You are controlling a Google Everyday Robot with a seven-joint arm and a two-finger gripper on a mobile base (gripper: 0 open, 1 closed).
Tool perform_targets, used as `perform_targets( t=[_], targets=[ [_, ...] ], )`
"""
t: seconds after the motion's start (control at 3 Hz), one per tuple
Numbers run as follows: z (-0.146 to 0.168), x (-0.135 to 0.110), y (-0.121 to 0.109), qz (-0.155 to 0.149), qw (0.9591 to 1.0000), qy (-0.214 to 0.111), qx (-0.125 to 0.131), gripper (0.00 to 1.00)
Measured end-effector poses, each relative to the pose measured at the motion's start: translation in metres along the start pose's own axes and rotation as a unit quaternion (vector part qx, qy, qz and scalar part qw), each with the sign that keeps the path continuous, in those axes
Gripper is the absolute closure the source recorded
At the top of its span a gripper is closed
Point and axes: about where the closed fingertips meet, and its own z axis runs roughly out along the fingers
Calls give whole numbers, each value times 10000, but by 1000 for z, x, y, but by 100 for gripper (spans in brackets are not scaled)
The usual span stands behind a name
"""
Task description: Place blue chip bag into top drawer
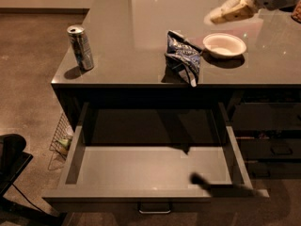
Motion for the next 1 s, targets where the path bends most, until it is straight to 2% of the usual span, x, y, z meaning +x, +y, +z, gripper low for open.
perform_targets(
  t=[0.33, 0.67, 1.0],
  targets=[
    [1, -1, 1, -10, 10000, 16, -14, 0],
    [0, 1, 1, -122, 9974, 702, -62, 0],
    [-6, -32, 33, -298, 9781, 2030, -337, 0]
  ],
)
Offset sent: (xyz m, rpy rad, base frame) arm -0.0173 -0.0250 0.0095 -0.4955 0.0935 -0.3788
